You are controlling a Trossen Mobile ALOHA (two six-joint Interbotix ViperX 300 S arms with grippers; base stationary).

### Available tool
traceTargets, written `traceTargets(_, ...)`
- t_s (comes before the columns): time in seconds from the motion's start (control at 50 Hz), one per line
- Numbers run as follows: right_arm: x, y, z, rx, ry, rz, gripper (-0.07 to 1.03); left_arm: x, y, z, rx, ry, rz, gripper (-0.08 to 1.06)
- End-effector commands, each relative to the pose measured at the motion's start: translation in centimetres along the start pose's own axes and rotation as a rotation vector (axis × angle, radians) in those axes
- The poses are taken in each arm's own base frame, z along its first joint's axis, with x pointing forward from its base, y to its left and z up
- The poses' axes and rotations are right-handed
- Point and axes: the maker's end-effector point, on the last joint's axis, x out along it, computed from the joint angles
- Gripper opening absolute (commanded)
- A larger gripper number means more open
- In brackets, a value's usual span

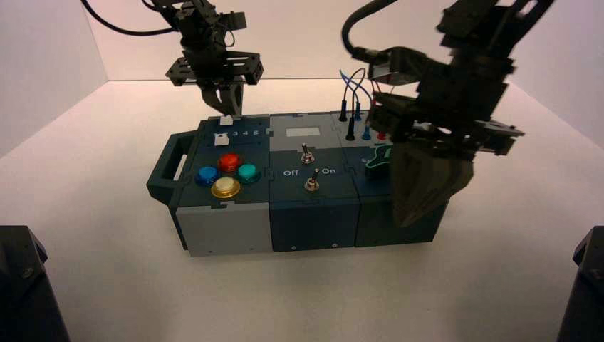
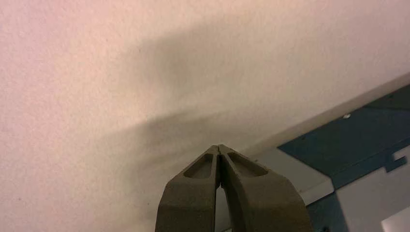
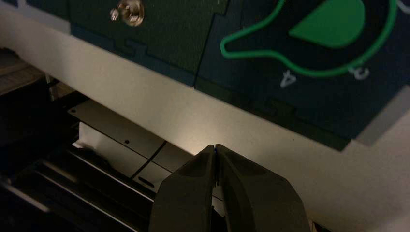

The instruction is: Rotate the box counterclockwise.

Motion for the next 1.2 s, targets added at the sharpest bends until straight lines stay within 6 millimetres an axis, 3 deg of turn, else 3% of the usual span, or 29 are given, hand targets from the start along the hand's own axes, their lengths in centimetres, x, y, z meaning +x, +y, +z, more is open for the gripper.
traceTargets(0.02,-0.1,0.7,1.2,-0.010,-0.006,0.004,-0.02,-1.0,-0.4,0.8,0.019,-0.024,-0.004,-0.03)
traceTargets(0.52,2.5,-0.6,2.0,0.034,0.039,-0.046,-0.02,-1.9,-0.5,-0.3,0.042,0.004,-0.009,-0.03)
traceTargets(0.94,1.6,-2.7,3.1,0.096,-0.022,-0.051,-0.02,-2.4,-0.8,-1.0,0.066,0.021,-0.014,-0.03)
traceTargets(1.2,1.1,-3.9,4.0,0.127,-0.052,-0.058,-0.02,-1.5,-1.0,-1.4,0.093,0.041,-0.014,-0.03)
